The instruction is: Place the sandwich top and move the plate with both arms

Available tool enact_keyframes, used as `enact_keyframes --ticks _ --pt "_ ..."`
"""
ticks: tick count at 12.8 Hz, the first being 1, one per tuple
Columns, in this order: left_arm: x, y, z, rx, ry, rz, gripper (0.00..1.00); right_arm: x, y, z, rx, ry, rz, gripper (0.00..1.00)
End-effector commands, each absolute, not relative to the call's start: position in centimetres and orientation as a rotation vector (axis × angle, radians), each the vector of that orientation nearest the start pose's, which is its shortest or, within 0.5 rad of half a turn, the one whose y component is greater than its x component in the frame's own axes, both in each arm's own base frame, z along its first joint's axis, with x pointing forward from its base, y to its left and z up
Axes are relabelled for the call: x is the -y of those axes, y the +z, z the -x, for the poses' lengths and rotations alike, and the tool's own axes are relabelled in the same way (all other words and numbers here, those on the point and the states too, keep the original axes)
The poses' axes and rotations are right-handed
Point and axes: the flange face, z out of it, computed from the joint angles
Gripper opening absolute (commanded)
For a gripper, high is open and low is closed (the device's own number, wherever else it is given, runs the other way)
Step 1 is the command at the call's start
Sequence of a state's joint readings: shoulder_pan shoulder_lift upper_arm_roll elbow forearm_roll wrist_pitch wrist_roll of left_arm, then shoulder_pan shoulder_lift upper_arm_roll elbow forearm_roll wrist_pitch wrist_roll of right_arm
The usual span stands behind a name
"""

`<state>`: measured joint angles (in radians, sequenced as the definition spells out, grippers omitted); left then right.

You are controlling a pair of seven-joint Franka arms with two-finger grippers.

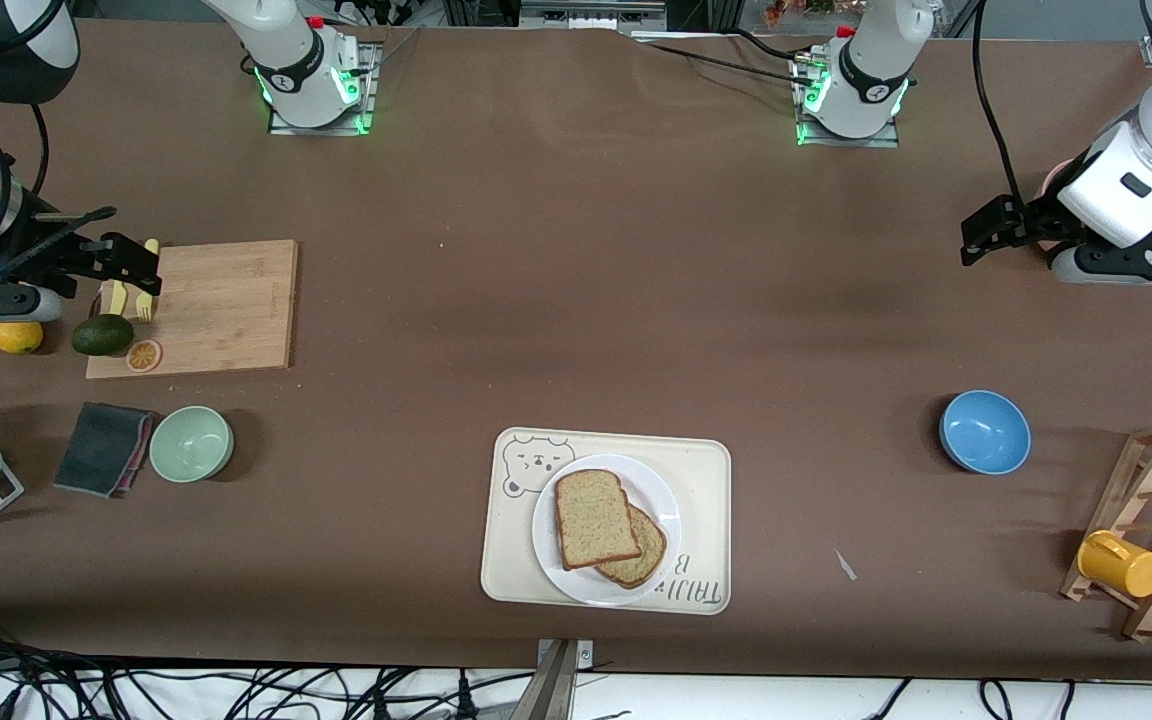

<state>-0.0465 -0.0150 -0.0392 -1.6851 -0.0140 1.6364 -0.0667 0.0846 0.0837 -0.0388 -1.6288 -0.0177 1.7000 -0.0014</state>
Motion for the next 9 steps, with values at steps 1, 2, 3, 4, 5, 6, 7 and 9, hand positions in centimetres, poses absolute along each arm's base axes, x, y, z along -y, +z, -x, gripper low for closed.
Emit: enact_keyframes --ticks 1,2,3,4,5,6,7,9 --pt "4.96 58.58 -54.43 -0.031 0.057 3.135 1.00 -2.34 56.86 -58.57 0.085 0.019 3.170 1.00" --pt "4.96 58.56 -54.41 -0.031 0.060 3.135 1.00 -2.26 56.87 -58.59 0.090 0.016 3.169 1.00" --pt "4.96 58.56 -54.41 -0.031 0.060 3.135 1.00 -2.18 56.87 -58.60 0.083 0.016 3.168 1.00" --pt "4.87 58.54 -54.38 -0.031 0.064 3.135 1.00 -1.84 56.87 -58.61 0.080 0.016 3.169 1.00" --pt "4.95 58.51 -54.34 -0.034 0.069 3.134 1.00 -1.49 56.87 -58.62 0.078 0.017 3.169 1.00" --pt "4.87 58.51 -54.35 -0.031 0.069 3.134 1.00 -1.47 56.86 -58.60 0.078 0.019 3.171 1.00" --pt "4.87 58.51 -54.35 -0.031 0.069 3.134 1.00 -1.47 56.86 -58.60 0.078 0.019 3.171 1.00" --pt "4.87 58.53 -54.37 -0.031 0.067 3.134 1.00 -1.54 57.04 -58.53 0.073 0.014 3.172 1.00"
